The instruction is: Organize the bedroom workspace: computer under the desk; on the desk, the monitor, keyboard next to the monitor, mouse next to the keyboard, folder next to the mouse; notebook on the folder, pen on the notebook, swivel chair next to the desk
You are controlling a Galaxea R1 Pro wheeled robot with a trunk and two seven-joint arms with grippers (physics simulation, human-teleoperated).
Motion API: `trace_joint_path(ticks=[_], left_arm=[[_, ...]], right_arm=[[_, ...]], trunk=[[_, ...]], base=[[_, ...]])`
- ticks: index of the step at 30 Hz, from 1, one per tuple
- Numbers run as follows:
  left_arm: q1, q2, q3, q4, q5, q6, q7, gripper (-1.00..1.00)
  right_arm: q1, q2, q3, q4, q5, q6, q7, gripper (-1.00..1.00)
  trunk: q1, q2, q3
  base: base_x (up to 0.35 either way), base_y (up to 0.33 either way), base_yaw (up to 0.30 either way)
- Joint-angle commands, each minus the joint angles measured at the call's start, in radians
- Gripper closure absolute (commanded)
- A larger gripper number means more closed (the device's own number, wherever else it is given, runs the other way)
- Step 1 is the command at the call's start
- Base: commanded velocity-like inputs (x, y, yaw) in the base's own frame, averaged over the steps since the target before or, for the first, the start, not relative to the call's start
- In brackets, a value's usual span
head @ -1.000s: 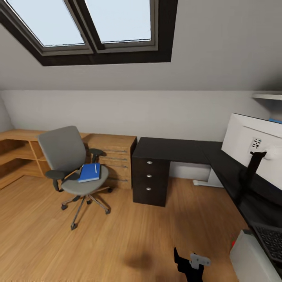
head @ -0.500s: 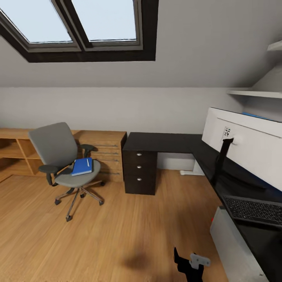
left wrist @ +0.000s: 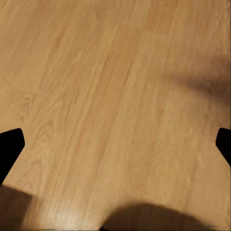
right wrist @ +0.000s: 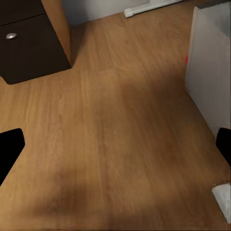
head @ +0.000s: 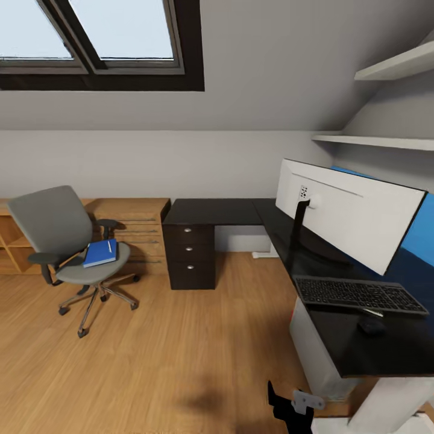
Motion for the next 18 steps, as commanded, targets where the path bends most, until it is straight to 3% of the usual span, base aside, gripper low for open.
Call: trace_joint_path(ticks=[1,18], left_arm=[[0.000,0.001,-0.005,-0.002,0.011,-0.003,0.007,-1.00],[0.000,0.002,-0.005,-0.002,0.012,-0.004,0.008,-1.00]], right_arm=[[-0.001,0.000,-0.003,0.002,-0.010,-0.003,0.010,-1.00],[-0.001,-0.012,-0.003,-0.001,-0.013,-0.007,-0.012,-1.00]], trunk=[[0.000,-0.001,-0.001],[0.000,-0.001,0.000]], base=[[-0.271,-0.151,-0.282],[-0.316,-0.021,-0.296]])
